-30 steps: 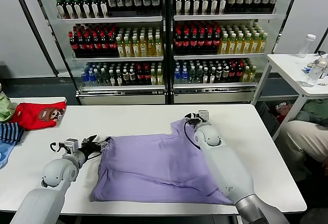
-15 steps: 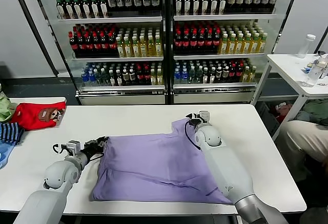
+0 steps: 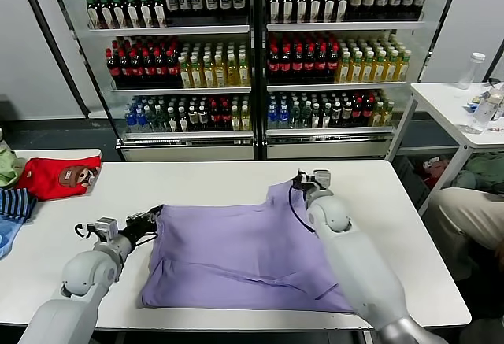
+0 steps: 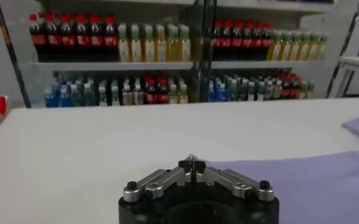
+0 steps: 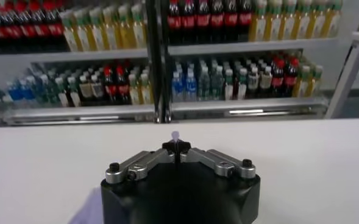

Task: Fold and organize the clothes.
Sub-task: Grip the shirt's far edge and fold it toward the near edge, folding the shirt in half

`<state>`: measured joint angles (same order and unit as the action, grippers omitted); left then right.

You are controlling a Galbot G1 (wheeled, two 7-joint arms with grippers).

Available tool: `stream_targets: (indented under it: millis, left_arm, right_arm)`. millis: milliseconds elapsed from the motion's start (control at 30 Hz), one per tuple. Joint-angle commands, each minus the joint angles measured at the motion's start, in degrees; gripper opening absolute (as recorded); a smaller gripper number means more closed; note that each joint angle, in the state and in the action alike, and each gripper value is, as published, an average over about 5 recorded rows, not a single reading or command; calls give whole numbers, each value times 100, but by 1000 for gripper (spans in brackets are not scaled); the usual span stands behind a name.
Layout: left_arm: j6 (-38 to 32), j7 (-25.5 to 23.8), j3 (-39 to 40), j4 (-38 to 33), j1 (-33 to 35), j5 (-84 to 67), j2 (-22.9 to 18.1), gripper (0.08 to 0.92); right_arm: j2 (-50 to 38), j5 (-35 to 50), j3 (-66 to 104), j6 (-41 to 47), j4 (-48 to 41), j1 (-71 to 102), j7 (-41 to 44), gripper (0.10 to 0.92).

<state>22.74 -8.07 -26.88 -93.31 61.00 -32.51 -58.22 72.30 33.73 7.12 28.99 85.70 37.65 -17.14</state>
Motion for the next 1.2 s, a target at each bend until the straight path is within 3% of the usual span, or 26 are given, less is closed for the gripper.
stream_targets:
  millis: [33, 433, 900, 1200]
  left_arm:
    - [-246, 11, -398, -929, 1207, -136, -26, 87]
    - [-358, -59, -802, -874, 1488, -109, -150, 87]
    - [-55, 80, -1066, -1864, 2306, -75, -294, 87]
    - [-22, 214, -973, -1858, 2349, 58, -403, 87]
  right_arm:
    - [-758, 278, 508, 109, 2239, 1516, -86, 110]
    - [-798, 71, 837, 87, 3043, 2809, 15, 110]
    - [-986, 66, 971, 81, 3470, 3283, -99, 110]
    - [-1079, 51, 1050, 82, 3565, 3543, -142, 110]
